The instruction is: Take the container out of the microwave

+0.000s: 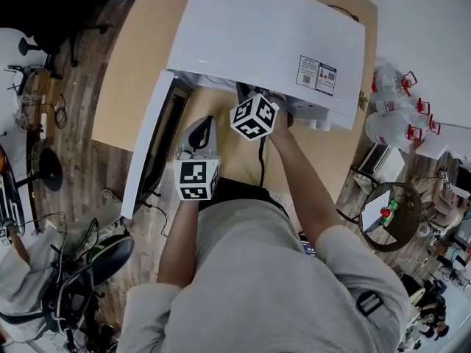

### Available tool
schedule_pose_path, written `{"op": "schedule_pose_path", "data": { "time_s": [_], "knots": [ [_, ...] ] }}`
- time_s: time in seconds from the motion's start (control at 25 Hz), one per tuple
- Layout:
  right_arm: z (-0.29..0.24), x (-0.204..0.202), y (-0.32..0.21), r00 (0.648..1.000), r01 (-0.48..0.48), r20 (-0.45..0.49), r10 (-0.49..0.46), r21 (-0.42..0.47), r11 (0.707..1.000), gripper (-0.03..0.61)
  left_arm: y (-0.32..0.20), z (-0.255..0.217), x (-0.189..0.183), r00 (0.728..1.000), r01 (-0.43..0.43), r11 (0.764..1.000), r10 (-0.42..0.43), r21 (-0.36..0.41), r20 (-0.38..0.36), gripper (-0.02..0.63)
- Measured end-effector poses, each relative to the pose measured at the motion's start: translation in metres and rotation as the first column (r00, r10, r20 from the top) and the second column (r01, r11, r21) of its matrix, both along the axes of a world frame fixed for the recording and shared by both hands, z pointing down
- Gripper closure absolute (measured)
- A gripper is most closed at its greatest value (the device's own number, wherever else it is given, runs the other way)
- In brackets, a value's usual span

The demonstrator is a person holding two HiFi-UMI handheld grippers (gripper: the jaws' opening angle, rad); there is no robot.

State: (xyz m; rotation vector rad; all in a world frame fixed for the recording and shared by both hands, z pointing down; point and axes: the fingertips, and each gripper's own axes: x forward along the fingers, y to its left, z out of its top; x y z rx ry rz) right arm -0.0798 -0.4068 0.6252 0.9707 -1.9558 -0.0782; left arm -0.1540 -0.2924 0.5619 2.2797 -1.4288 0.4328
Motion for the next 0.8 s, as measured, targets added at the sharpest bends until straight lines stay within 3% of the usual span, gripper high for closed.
{"op": "schedule_pose_path", "data": {
  "time_s": [0.48, 0.8],
  "knots": [
    [0.013, 0.001, 0.0, 0.987, 0.054, -0.148, -0.057, -0.022, 0.998, 0.479, -0.001, 0.002, -0.003, 1.0, 0.019, 1.0, -0.019, -0.008, -0.007, 0.612],
    [0.011, 0.0, 0.005, 0.988, 0.068, -0.14, -0.072, -0.033, 0.997, 0.534, 0.001, 0.005, -0.006, 0.999, 0.035, 0.999, -0.035, -0.02, -0.014, 0.612]
  ]
}}
